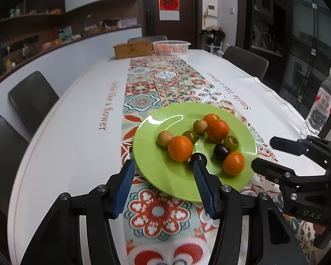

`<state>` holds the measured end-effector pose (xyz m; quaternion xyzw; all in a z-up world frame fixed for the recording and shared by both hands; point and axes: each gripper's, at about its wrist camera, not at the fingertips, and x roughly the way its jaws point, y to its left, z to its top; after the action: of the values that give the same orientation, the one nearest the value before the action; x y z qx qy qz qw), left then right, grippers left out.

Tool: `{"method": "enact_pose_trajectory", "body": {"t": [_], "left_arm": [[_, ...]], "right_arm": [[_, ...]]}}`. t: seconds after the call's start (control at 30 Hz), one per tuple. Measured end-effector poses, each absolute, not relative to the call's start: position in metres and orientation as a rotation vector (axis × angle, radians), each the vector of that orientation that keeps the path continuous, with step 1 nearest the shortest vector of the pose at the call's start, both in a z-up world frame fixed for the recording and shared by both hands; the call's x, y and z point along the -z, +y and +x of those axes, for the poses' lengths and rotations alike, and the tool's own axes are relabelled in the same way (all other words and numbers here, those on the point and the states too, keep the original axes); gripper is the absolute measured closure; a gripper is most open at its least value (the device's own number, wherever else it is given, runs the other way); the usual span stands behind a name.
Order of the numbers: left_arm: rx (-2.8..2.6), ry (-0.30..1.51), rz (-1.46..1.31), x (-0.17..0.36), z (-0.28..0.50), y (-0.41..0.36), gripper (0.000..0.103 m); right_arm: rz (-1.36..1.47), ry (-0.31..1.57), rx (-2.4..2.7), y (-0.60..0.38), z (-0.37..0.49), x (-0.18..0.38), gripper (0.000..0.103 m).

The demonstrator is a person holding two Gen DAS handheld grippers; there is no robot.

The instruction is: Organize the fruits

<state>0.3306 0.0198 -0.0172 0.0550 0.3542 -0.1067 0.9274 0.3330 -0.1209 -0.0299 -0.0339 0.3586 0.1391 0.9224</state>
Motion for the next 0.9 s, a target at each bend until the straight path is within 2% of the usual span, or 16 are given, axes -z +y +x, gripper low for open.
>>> {"method": "enact_pose_trajectory", "body": {"t": [0.23, 0.7, 0.9], "left_arm": [[0.188, 0.675, 0.104, -0.008, 0.287, 0.013, 0.036], [0.131, 0.561, 0.104, -0.042, 0.196, -0.003, 0.011], [0.118, 0.538, 0.101, -0.051, 0.165, -0.006, 0.005]], "right_arm": [[-0.048, 0.665, -0.228, -0.136, 0.295, 0.004, 0.033], [-0.014, 0.592, -0.18, -0.161, 0.21, -0.029, 0.019], [-0.015, 0.578, -0.16, -0.168, 0.182, -0.036, 0.018]]}}
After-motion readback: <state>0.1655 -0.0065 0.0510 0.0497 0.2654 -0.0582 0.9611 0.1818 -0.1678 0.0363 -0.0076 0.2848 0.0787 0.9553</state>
